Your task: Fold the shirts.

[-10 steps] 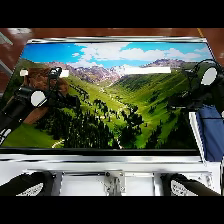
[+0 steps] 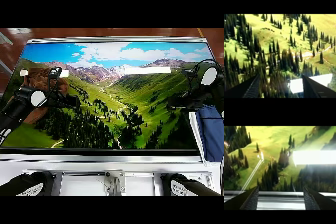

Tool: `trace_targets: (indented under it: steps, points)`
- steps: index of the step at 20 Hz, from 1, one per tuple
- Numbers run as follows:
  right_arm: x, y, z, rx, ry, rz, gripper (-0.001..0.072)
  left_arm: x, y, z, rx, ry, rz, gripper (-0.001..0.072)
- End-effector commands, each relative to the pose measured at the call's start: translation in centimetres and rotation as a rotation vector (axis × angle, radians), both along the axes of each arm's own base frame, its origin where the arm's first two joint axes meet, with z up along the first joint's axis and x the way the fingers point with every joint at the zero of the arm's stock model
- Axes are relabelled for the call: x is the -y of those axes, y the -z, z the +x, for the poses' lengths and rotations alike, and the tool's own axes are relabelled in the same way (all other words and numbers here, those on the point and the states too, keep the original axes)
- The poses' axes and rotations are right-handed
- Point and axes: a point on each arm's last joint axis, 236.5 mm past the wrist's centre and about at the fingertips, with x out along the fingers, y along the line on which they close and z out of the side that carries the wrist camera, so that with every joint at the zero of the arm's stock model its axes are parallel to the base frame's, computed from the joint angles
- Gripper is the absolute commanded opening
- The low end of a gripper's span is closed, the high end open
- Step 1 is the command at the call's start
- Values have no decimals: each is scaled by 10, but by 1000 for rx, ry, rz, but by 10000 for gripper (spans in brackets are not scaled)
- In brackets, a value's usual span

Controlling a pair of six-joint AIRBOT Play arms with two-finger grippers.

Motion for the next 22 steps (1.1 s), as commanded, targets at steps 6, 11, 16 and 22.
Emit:
trace_targets:
  steps: [6,11,16,22]
  points:
    - [1,-5,32,139,12,-4,674,2,0,-1,-6,-10,-12,577]
    - [1,-9,46,198,38,3,674,14,-8,7,20,-36,-86,577]
    - [-18,-13,52,221,62,89,674,21,-17,16,66,-47,-132,577]
    - [-20,-15,57,243,64,99,674,22,-27,29,142,-29,-137,577]
